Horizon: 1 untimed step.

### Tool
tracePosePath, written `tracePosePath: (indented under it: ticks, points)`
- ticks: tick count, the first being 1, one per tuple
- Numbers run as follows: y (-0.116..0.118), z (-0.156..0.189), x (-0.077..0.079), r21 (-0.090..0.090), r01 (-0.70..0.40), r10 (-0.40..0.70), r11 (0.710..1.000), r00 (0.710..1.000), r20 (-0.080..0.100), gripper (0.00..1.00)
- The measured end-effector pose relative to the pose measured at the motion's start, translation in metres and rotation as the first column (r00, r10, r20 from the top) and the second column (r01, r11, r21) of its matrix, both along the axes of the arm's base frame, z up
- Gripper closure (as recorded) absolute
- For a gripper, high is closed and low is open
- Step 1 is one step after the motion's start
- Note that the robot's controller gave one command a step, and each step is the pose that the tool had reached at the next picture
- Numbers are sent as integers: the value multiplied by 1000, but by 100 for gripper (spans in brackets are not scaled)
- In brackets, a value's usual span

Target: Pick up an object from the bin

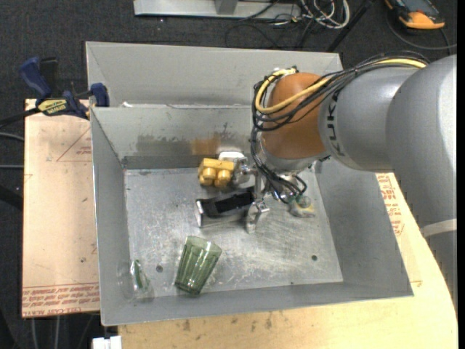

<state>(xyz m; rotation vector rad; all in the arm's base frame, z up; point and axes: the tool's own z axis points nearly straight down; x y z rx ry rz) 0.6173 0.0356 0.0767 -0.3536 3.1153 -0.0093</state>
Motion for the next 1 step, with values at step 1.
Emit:
tracePosePath:
  ticks: [1]
  points:
    - [6,1,7,0,27,-27,1000,1000,-5,100]
